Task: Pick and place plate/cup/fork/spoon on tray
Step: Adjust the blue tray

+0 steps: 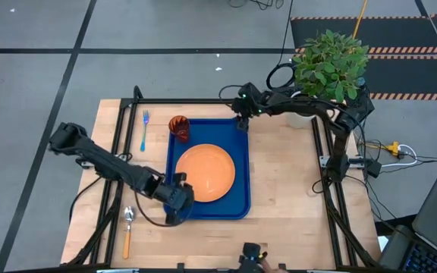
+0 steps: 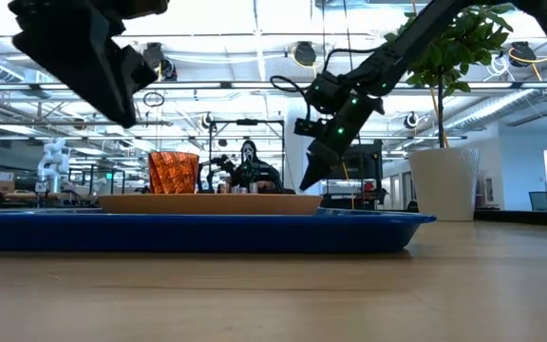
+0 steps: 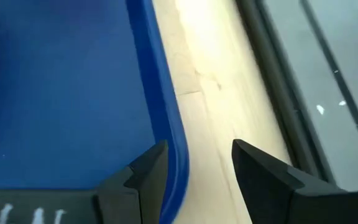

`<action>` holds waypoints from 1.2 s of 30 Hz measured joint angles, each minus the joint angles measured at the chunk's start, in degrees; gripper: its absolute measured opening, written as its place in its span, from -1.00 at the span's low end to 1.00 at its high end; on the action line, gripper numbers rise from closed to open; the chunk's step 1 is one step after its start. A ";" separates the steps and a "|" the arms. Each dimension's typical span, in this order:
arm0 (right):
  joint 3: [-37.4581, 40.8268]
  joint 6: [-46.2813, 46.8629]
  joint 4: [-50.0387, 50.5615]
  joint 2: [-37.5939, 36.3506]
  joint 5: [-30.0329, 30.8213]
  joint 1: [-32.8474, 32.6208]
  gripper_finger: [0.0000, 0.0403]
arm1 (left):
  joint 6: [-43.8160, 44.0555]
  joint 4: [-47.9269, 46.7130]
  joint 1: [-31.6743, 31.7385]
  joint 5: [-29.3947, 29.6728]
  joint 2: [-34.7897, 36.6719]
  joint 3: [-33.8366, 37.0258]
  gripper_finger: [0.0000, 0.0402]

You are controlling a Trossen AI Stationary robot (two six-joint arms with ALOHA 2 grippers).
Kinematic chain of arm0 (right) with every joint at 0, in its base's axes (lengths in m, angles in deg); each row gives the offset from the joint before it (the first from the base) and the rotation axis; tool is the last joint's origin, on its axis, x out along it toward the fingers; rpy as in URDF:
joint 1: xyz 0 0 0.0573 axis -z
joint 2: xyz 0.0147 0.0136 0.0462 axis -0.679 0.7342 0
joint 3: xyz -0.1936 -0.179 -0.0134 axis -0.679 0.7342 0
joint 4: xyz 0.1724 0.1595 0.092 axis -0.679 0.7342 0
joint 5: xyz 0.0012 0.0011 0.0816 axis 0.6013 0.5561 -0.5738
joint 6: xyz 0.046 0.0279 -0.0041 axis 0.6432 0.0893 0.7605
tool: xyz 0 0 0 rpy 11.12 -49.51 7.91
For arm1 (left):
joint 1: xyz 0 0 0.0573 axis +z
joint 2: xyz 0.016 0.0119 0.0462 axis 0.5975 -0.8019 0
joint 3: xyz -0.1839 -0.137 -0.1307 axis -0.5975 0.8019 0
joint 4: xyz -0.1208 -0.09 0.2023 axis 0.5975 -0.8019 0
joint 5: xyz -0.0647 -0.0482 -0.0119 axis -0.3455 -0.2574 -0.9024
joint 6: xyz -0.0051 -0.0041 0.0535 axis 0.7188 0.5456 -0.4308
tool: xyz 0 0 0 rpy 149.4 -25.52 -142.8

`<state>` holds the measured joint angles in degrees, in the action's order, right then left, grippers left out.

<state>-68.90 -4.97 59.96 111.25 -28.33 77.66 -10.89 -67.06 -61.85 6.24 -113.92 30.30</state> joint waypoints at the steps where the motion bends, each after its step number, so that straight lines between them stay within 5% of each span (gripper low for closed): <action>1: -0.95 -0.18 0.10 1.11 -0.73 0.02 -0.15 | 0.52 0.13 -0.29 -0.29 -0.28 -0.01 -0.60; 17: -12.41 -3.37 5.12 12.58 -1.21 -2.88 -0.17 | 4.77 2.77 -5.77 2.83 -0.11 -0.04 -0.60; 28: -10.15 -4.12 10.29 12.17 -2.37 -2.82 -0.79 | 4.25 2.33 -6.15 4.85 -0.11 -0.01 -0.60; 36: -9.82 0.15 13.23 11.64 -0.35 -2.76 -0.80 | 4.66 1.37 -6.11 4.96 -0.11 0.01 -0.60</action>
<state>-78.73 -4.82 73.19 122.89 -28.67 74.90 -6.23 -65.69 -67.96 11.20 -114.03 30.31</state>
